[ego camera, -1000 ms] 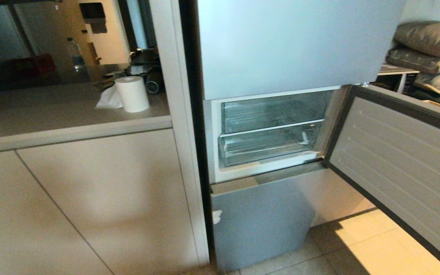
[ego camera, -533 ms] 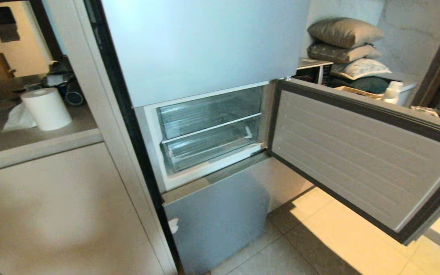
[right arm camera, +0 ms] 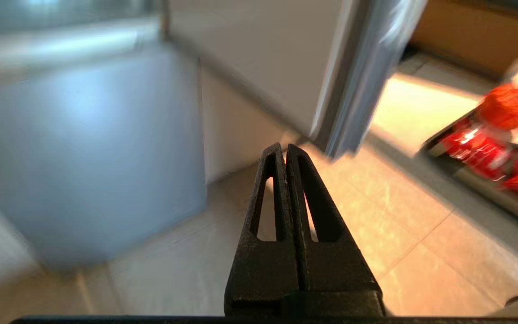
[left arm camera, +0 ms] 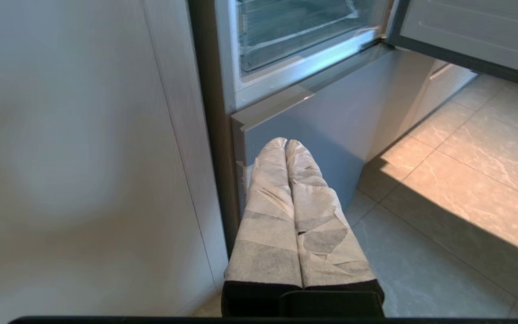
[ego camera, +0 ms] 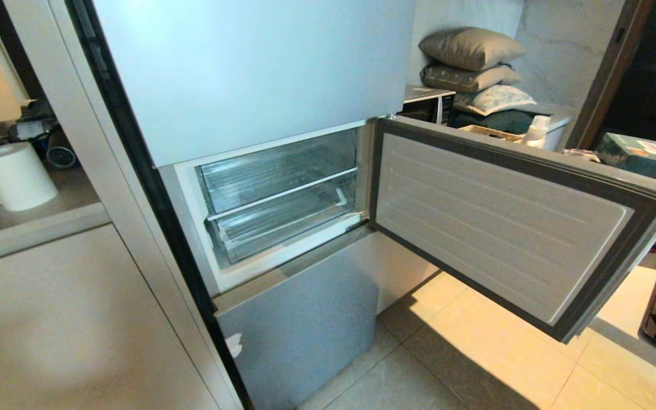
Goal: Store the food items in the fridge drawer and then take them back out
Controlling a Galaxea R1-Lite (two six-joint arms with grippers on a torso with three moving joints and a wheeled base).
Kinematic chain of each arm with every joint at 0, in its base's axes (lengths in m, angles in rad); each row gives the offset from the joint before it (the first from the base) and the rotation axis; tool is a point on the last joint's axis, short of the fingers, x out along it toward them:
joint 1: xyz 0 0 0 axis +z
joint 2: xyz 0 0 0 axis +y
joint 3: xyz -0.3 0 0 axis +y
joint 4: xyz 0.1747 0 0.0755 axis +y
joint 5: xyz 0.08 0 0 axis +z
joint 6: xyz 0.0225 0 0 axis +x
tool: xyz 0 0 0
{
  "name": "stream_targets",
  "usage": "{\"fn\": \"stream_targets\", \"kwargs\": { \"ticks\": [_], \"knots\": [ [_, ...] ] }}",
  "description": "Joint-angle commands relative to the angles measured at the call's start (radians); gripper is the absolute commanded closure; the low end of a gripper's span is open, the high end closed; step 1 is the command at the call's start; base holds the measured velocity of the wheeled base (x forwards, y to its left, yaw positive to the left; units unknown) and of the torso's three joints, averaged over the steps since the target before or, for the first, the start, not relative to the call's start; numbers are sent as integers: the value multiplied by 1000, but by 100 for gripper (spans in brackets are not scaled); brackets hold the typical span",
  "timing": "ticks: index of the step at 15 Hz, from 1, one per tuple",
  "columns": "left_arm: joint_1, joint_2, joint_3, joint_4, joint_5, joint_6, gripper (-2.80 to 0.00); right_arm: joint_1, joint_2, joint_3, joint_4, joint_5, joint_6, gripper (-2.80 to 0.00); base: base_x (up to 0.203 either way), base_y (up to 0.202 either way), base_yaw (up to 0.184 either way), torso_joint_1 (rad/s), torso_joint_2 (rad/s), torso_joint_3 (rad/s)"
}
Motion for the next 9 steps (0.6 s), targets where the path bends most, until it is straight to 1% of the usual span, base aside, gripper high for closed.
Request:
{"fn": "stream_targets", "kwargs": {
  "ticks": [1, 3, 4, 6, 7, 9],
  "knots": [
    [0, 2, 0, 0, 0, 0, 0, -6, 100, -101, -9, -32, 104, 0, 0, 0, 0, 0, 0, 0],
    [2, 2, 0, 0, 0, 0, 0, -29, 223, -216, -9, -65, 295, 0, 0, 0, 0, 0, 0, 0],
    [0, 2, 0, 0, 0, 0, 0, -60, 286, -249, -17, -68, 363, 0, 0, 0, 0, 0, 0, 0],
    [0, 2, 1, 0, 0, 0, 0, -149, 470, -298, -76, -64, 495, 0, 0, 0, 0, 0, 0, 0],
    [0, 2, 0, 0, 0, 0, 0, -216, 566, -304, -156, -42, 552, 0, 0, 0, 0, 0, 0, 0],
    [0, 2, 0, 0, 0, 0, 0, -392, 786, -299, -397, 45, 677, 0, 0, 0, 0, 0, 0, 0]
  ]
}}
